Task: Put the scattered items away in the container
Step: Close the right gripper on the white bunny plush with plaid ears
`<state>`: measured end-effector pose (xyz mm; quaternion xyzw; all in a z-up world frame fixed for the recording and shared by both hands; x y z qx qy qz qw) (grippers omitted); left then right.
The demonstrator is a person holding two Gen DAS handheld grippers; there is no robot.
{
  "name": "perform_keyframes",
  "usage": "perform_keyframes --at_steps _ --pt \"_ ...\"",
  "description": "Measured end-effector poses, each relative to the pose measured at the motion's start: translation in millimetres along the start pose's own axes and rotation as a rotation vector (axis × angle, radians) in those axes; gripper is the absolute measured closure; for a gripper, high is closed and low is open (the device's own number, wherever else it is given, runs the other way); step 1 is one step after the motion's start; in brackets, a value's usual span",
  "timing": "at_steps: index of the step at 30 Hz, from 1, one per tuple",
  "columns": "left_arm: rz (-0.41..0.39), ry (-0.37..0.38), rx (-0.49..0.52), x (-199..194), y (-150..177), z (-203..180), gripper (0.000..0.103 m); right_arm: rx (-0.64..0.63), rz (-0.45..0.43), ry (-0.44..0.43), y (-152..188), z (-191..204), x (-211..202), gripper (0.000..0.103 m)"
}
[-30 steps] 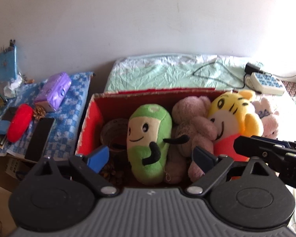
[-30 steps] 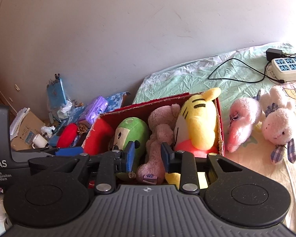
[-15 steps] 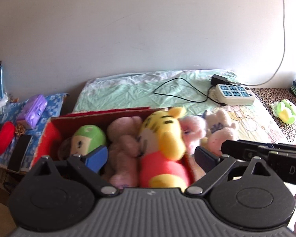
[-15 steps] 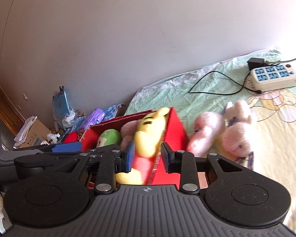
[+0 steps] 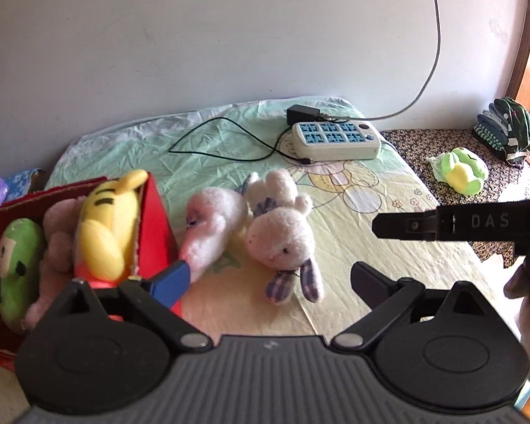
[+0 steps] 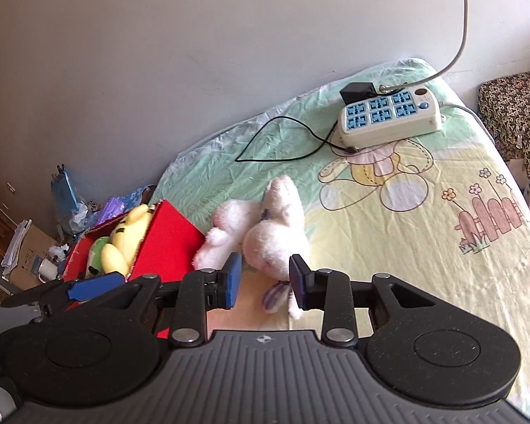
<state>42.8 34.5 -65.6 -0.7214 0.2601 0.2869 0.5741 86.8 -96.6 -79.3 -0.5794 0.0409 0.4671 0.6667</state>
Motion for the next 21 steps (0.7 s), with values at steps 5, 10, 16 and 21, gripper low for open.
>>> perform_keyframes --at_steps 5,10,16,21 --pt "0.068 0.018 0.005 35.4 23.7 -8.9 0.005 0.015 0.065 -0.045 5.7 -21.4 17.5 0.069" --pt "0.093 0.049 0.003 60.8 29.2 -6.5 0.005 0.01 0.126 -0.102 7.1 -25.5 46.0 0.069" --pt "0.085 0.139 -0.089 74.8 16.4 4.1 0.005 0.059 0.18 -0.18 0.8 -23.0 74.0 0.058" --pt "0.087 0.163 -0.05 90.2 13.6 7.3 0.005 0.015 0.208 -0.158 -0.9 -21.4 90.5 0.057"
Point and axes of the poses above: each gripper's, at about its wrist camera, not at the fingertips, and x roughly the way its jaws point, z to its left, y to its underside, the point moved 9 cm from there along x, roughly the way its jaws point, and after that the axes turned 15 degrees about -x, right-handed, at the moved point
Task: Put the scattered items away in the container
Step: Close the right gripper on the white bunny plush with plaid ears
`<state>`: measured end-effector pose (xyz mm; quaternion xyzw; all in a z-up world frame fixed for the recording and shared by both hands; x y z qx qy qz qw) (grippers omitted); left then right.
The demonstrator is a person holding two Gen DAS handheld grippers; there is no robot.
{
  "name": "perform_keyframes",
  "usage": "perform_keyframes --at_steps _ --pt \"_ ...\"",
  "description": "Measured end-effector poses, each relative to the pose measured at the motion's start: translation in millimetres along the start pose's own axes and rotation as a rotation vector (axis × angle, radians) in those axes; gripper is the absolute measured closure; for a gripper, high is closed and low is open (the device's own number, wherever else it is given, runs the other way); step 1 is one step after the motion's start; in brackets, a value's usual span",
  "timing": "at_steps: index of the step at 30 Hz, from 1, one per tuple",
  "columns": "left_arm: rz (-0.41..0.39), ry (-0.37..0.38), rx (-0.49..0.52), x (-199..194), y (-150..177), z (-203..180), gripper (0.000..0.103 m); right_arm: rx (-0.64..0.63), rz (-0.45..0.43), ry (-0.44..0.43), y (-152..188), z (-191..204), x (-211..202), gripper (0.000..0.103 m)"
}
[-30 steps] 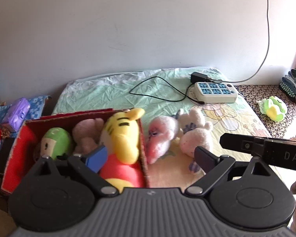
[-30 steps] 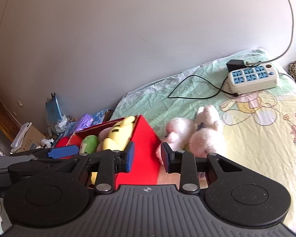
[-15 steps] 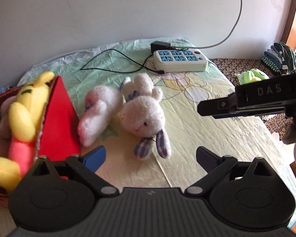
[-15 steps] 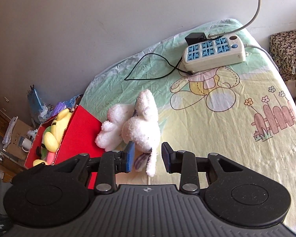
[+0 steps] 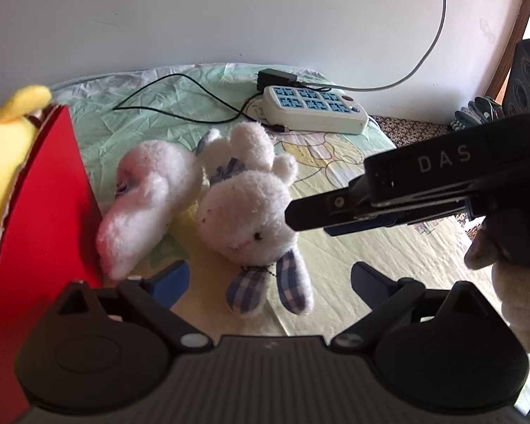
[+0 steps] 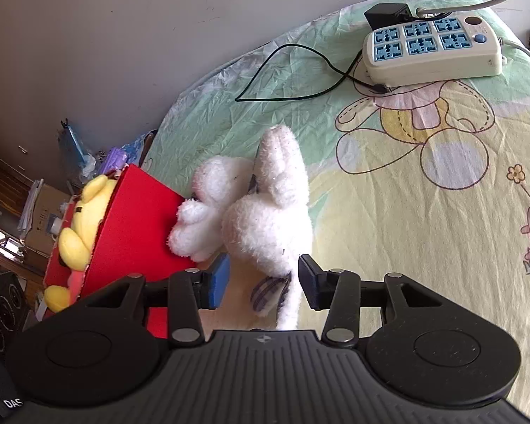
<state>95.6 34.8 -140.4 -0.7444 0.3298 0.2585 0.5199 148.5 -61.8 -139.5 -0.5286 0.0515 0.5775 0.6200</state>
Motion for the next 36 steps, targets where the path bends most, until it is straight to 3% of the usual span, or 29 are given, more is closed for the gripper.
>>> perform_keyframes --at_steps 8,11,16,18,24,29,36 --pt "0.048 0.058 -0.001 14.7 8.2 -12.8 0.005 -0.066 -0.08 0.073 -66.6 -7.5 -1.0 0.057" --pt "0.053 0.1 -0.01 9.2 12.2 -23.4 0.006 -0.089 -0.066 0.108 -85.9 -15.1 20.0 0.057" --pt "0.063 0.17 0.018 9.7 13.1 -44.6 0.006 -0.053 -0.021 0.079 -90.4 -19.5 52.4 0.06" --pt "0.091 0.192 0.016 17.1 15.9 -52.5 0.006 -0.04 0.006 0.086 -86.5 -22.8 59.6 0.08" --pt "0.156 0.238 0.011 31.6 28.2 -67.9 0.006 0.024 0.012 0.149 -66.7 -51.5 35.6 0.083" --pt "0.145 0.213 0.026 35.8 25.2 -59.7 0.006 0.121 0.02 0.162 -28.4 -77.0 2.7 0.085" --pt "0.173 0.206 0.007 16.3 34.2 -29.3 0.006 0.261 0.046 0.094 44.5 -69.5 -31.5 0.087"
Point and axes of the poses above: each gripper's, at about its wrist camera, not at the fingertips, and x roughly the way its jaws point, z to its left, y to its underside, the point moved 9 cm from there along x, roughly the way its jaws point, and after that the axes turned 15 degrees about -x, right-handed, at the moved point
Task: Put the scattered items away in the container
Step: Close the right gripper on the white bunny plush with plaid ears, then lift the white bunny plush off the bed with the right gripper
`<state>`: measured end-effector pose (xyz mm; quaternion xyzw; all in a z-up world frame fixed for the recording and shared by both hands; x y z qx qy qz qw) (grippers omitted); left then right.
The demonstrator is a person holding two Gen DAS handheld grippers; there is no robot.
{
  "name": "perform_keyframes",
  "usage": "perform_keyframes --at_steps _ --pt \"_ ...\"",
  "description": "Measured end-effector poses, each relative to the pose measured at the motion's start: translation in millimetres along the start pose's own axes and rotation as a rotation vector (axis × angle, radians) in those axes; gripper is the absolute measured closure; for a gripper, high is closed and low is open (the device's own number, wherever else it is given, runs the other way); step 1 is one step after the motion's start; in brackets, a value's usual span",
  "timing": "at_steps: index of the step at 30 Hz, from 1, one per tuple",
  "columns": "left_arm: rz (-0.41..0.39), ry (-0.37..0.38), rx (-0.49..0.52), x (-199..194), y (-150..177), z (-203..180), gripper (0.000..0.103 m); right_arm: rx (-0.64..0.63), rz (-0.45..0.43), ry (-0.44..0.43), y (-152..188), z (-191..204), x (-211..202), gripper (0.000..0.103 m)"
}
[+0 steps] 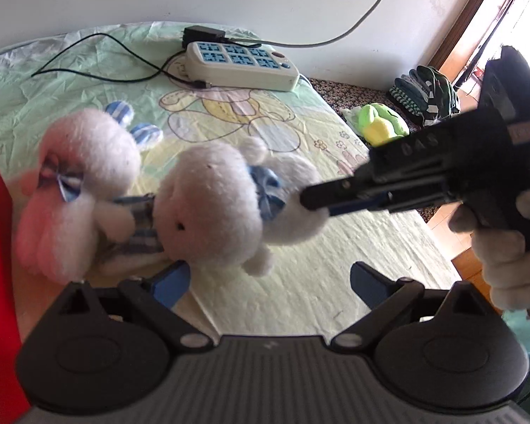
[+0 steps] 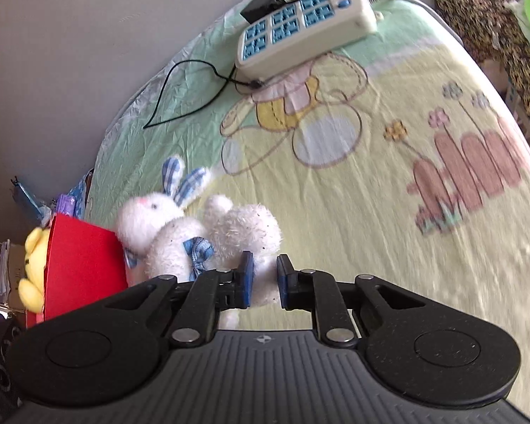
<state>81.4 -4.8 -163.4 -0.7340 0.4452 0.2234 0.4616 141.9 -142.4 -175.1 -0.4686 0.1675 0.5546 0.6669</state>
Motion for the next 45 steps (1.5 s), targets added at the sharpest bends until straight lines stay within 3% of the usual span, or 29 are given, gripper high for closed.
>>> perform_keyframes --at_steps 5,10,17,22,25,29,36,40,45 --pt "0.005 0.01 0.0 -11.9 3.7 -0.1 0.004 0.053 0.049 -0.086 47.0 24.5 6.1 0.087" --pt "-0.013 -0.009 0.007 -10.6 -0.8 3.3 0.004 0.127 0.035 -0.138 47.8 22.0 16.2 0.085" --pt "-0.059 0.036 0.011 -6.0 -14.8 -11.1 0.006 -0.017 0.002 -0.076 36.1 9.4 -11.7 0.078" --pt "-0.04 0.079 -0.082 0.7 -18.2 -6.1 0.006 -0.078 -0.078 -0.01 8.9 -5.5 -39.9 0.075" --pt "-0.036 0.141 -0.23 -2.0 -20.1 1.5 0.006 -0.117 -0.107 -0.001 -12.0 -4.2 -34.3 0.075" --pt "-0.047 0.168 -0.448 4.3 -21.9 17.5 0.006 -0.134 -0.118 -0.08 -31.1 2.8 -8.6 0.075" --pt "-0.073 0.232 -0.631 9.7 -34.9 36.2 0.009 0.043 -0.05 -0.281 -31.3 4.2 29.1 0.065" --pt "-0.059 0.193 -0.618 15.7 -32.9 39.1 0.016 0.14 -0.021 -0.378 -19.8 6.7 38.0 0.063" --pt "-0.021 0.21 -0.558 8.4 -25.1 34.0 0.022 0.231 -0.028 -0.418 -2.0 3.0 27.9 0.061"
Point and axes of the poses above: each gripper's, at about its wrist camera, not at the fingertips, and x roughly the way its jaws point, z to its left, y to its underside, the point moved 9 cm from there along x, roughly the way its jaws point, and after that the axes turned 15 degrees about -x, right-handed, at the moved point
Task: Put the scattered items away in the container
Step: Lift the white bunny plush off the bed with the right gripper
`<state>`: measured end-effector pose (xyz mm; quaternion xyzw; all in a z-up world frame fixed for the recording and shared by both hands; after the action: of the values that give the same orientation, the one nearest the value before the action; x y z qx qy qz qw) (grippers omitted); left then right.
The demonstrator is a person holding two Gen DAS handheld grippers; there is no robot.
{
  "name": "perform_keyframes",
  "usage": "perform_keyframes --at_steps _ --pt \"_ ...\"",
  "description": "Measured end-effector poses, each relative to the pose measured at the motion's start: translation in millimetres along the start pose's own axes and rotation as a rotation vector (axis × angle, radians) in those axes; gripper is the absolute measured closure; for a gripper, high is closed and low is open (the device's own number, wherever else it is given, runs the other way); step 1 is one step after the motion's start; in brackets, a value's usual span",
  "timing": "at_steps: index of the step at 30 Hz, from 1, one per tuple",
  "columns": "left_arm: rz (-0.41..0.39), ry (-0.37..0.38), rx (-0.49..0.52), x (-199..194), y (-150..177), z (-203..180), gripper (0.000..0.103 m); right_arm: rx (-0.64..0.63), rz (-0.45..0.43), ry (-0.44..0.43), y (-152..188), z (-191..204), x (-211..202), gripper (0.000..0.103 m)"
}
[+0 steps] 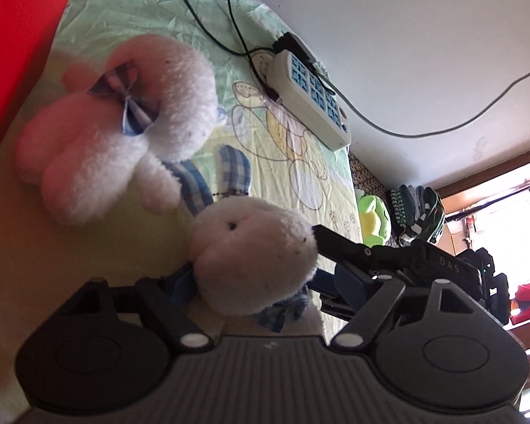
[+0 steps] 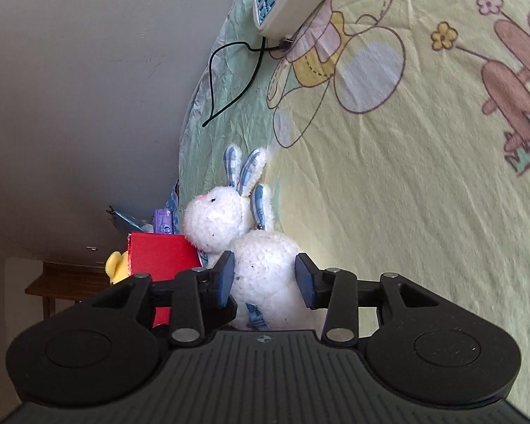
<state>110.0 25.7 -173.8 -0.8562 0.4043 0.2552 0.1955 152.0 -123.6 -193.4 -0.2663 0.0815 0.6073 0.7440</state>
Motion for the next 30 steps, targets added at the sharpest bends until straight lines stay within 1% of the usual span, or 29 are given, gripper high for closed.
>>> perform_keyframes --at_steps 1,4,7,9,11,14,15,16,19,22,23,25,27,30 --pt "0.016 -0.004 0.025 0.0 4.6 -1.3 0.022 0.013 -0.003 -0.002 5.2 -1.0 -4.4 0.061" --pt "0.06 -0.036 0.143 -2.0 22.6 -8.6 0.022 0.064 -0.004 -0.01 24.0 -6.2 -17.9 0.061" --pt "0.112 -0.044 0.258 -6.0 42.7 -18.4 0.022 0.104 -0.01 -0.013 43.2 -11.3 -38.6 0.061" --pt "0.137 -0.039 0.317 -7.9 52.4 -23.7 0.022 0.107 -0.018 0.003 51.9 -13.5 -50.4 0.061" --pt "0.155 -0.031 0.34 -4.4 56.3 -25.6 0.022 0.075 -0.021 0.035 57.8 -16.2 -58.9 0.061" --pt "0.175 -0.058 0.338 14.3 55.2 -20.6 0.023 0.003 -0.04 0.074 57.1 -13.0 -63.5 0.061" --pt "0.171 -0.074 0.34 19.9 54.0 -17.7 0.024 -0.022 -0.057 0.086 53.4 -11.7 -63.0 0.061" --pt "0.159 -0.072 0.345 21.3 52.3 -18.0 0.025 -0.052 -0.07 0.094 48.8 -10.5 -60.6 0.061" --pt "0.137 -0.077 0.336 20.2 46.6 -17.3 0.025 -0.145 -0.064 0.123 38.8 -5.1 -48.8 0.06" --pt "0.13 -0.08 0.315 11.8 43.0 -9.4 0.037 -0.221 -0.034 0.118 31.1 0.7 -37.5 0.059" --pt "0.129 -0.077 0.301 8.2 41.2 -6.7 0.037 -0.232 -0.02 0.106 30.6 1.6 -34.4 0.058" --pt "0.115 -0.079 0.279 2.3 37.3 -1.9 0.039 -0.237 0.003 0.092 31.4 1.0 -27.2 0.051" --pt "0.107 -0.07 0.253 -0.1 34.7 2.0 0.044 -0.229 0.027 0.069 33.9 0.9 -17.8 0.048" --pt "0.1 -0.044 0.193 -2.8 31.5 6.2 0.045 -0.201 0.032 0.039 36.1 0.7 -9.6 0.045"
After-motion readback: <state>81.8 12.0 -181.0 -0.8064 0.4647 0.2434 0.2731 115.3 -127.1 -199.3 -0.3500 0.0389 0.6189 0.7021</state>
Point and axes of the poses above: each gripper's, at about its wrist camera, not at the fingertips, and x roughly the way its jaws point, z to its left, y to its underside, the point moved 9 cm from there along x, roughly the way its jaws point, and after that the axes turned 15 degrees about -x, right-handed, at the moved point
